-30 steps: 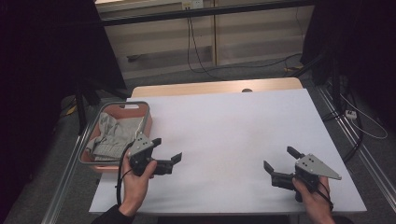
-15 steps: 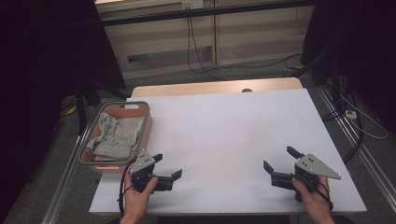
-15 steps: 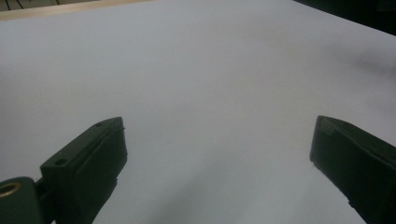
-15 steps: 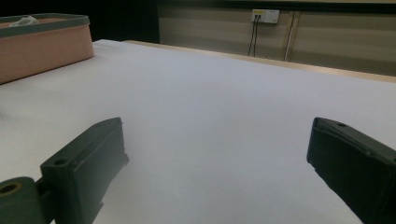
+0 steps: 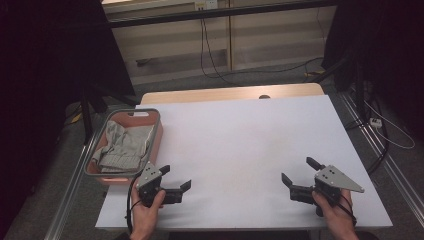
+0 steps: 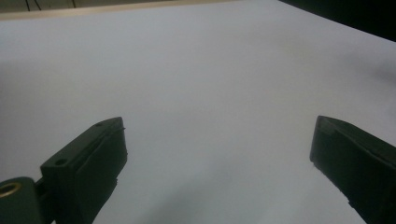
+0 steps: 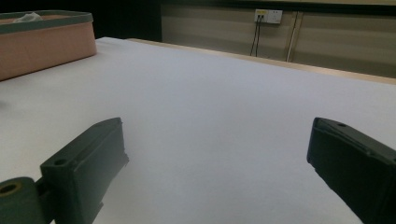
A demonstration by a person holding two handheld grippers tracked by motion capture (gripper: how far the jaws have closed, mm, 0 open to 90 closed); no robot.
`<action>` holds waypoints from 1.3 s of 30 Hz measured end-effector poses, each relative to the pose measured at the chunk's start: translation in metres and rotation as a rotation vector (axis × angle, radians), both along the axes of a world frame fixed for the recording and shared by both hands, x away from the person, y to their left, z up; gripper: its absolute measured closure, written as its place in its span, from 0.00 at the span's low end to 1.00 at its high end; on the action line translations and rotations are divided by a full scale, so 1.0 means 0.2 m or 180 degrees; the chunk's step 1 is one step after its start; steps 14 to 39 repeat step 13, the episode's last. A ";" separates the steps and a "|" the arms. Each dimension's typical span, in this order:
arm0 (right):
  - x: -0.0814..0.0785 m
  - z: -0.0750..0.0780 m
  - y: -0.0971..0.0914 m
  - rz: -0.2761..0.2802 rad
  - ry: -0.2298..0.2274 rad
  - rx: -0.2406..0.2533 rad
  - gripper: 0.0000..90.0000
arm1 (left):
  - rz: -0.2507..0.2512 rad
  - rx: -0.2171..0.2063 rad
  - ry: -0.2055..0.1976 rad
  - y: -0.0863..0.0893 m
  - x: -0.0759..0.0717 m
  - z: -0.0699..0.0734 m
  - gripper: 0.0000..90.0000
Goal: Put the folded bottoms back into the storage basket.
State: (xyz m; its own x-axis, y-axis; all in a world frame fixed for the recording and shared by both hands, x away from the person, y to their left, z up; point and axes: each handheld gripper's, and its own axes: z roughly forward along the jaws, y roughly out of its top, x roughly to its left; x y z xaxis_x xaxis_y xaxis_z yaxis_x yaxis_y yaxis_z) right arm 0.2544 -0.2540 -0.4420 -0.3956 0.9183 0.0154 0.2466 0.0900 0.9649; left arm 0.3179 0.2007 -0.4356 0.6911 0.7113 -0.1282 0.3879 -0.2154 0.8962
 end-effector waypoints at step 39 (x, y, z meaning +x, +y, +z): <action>0.00 0.00 0.00 0.0006 0.0017 -0.0029 0.04 | 0.0099 -0.0089 -0.0012 0.03 0.01 0.01 0.04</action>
